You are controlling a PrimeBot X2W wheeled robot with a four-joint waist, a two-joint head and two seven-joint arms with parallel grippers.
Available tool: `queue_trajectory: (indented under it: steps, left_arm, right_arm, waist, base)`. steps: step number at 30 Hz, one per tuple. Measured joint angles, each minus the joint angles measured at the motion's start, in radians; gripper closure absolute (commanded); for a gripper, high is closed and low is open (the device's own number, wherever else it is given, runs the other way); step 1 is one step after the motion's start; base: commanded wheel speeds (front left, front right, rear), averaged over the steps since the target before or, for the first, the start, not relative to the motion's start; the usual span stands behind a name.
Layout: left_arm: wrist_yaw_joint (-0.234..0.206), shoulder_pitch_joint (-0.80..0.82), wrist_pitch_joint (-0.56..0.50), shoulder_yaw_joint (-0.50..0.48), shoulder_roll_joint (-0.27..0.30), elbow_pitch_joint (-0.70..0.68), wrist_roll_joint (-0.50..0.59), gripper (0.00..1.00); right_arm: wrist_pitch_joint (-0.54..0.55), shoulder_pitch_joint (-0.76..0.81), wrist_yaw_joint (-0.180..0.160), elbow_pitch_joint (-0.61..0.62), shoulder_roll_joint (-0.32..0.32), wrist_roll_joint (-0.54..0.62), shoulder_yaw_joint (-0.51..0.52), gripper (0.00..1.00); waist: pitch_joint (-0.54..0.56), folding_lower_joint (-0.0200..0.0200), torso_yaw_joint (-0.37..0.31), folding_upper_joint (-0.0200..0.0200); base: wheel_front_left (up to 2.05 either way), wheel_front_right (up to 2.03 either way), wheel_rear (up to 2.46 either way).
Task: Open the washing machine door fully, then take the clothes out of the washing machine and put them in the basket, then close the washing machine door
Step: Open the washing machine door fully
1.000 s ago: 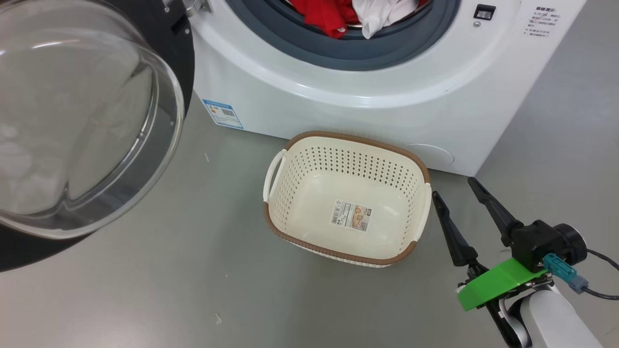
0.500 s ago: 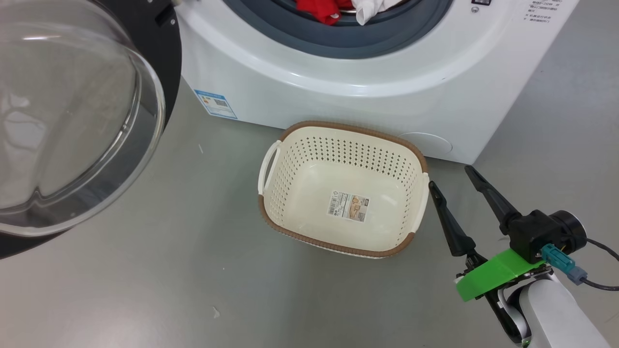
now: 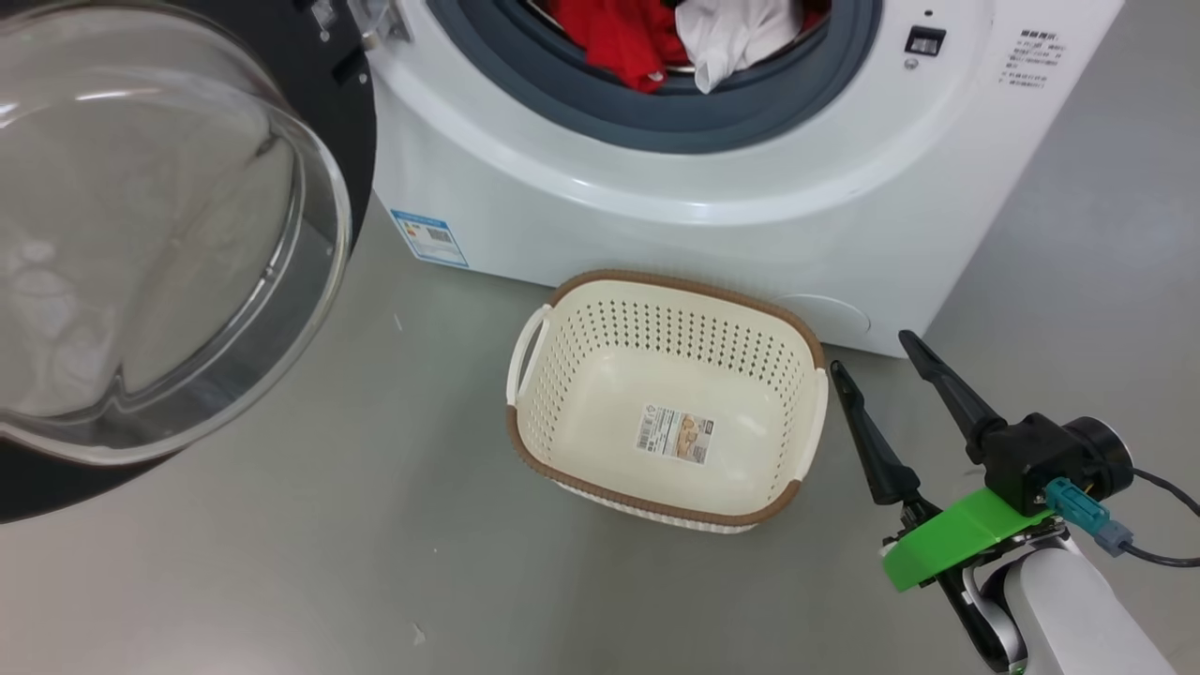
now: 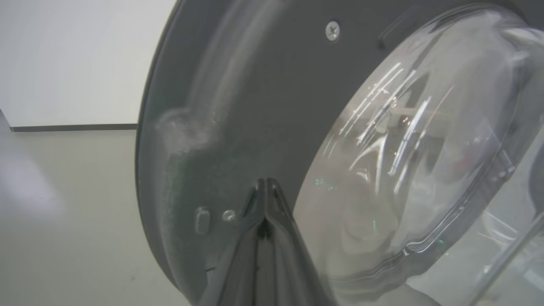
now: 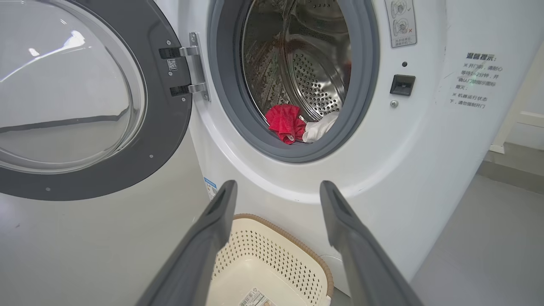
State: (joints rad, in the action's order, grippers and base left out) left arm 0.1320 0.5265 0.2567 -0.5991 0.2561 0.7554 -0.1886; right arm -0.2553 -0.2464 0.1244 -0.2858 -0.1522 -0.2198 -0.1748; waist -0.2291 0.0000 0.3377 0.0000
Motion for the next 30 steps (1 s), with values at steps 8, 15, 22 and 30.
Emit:
queue_trajectory:
  steps: [8, 15, 22, 30]
  left_arm:
    - [0.0, -0.107, 0.0, 0.07, -0.054, -0.08, -0.035, 0.65]
    - [0.0, -0.227, 0.0, 0.119, -0.095, -0.182, -0.055, 0.0]
    - [0.0, -0.341, 0.0, 0.178, -0.129, -0.29, -0.057, 0.0]
    - [0.0, -0.432, 0.0, 0.306, -0.145, -0.415, -0.07, 0.0]
  right_arm:
    - [0.0, 0.045, 0.0, -0.004, 0.008, -0.011, 0.002, 0.0]
    - [0.0, 0.091, 0.0, -0.004, 0.021, -0.032, 0.013, 0.0]
    - [0.0, 0.128, 0.0, -0.002, 0.031, -0.035, 0.033, 0.0]
    - [0.0, 0.145, 0.0, 0.003, 0.038, -0.036, 0.057, 0.0]
  waist:
    - [0.052, 0.0, 0.01, 0.0]
    - [0.103, 0.0, 0.011, 0.0]
    - [0.139, 0.0, -0.001, 0.0]
    - [0.154, 0.0, -0.046, 0.0]
  base:
    - [0.0, 0.0, 0.0]
    - [0.0, 0.0, 0.0]
    - [0.0, 0.0, 0.0]
    - [0.0, 0.0, 0.0]
